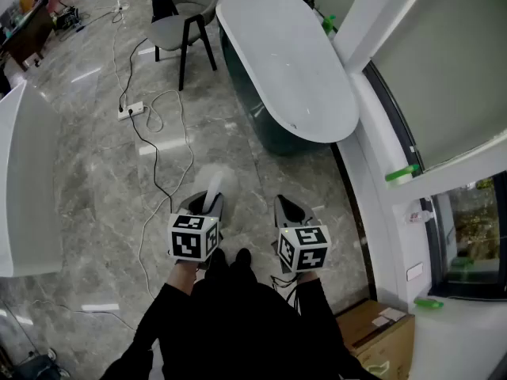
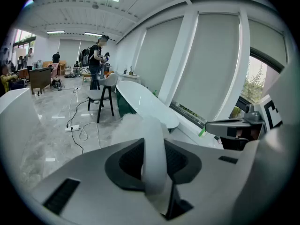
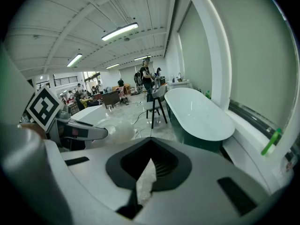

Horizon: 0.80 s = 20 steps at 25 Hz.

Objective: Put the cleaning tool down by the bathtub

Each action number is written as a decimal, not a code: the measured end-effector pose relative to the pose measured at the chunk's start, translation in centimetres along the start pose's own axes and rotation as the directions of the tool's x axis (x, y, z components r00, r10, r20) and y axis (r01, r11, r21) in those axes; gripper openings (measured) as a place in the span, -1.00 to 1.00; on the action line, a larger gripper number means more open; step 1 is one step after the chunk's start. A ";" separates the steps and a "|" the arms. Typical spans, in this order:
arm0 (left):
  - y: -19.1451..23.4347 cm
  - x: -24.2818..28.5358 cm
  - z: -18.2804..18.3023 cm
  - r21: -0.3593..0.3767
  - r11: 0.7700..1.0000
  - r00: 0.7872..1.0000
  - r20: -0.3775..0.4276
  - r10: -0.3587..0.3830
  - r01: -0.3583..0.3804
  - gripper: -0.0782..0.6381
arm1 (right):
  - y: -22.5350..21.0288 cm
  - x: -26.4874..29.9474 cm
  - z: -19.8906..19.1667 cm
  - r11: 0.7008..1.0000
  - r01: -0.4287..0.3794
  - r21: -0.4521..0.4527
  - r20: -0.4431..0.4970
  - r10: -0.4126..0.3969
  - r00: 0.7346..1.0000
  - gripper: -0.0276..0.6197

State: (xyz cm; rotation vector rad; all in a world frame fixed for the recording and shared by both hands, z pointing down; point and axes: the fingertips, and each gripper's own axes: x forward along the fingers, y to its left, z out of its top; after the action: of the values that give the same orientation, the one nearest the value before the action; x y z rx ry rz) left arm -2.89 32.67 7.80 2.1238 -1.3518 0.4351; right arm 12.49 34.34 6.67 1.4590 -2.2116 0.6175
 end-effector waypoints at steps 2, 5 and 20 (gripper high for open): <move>-0.1 0.0 -0.2 -0.004 1.000 1.000 0.000 -0.003 0.003 -0.51 | 0.1 0.0 -0.1 1.000 -0.002 -0.004 -0.003 0.002 1.000 -0.91; 0.0 -0.2 -0.4 -0.011 1.000 1.000 -0.001 0.001 -0.001 -0.51 | 0.3 0.0 -0.2 1.000 -0.011 -0.010 -0.007 0.011 1.000 -0.91; -0.7 0.8 0.9 -0.007 1.000 0.999 0.022 0.024 -0.024 -0.51 | -1.7 -0.8 -0.6 0.999 -0.049 -0.005 0.013 0.049 0.999 -0.91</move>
State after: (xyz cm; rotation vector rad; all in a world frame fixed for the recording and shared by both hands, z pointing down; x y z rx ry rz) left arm -1.95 31.78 7.35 2.1151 -1.3908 0.4172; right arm 14.39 34.73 6.90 1.4141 -2.2634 0.6193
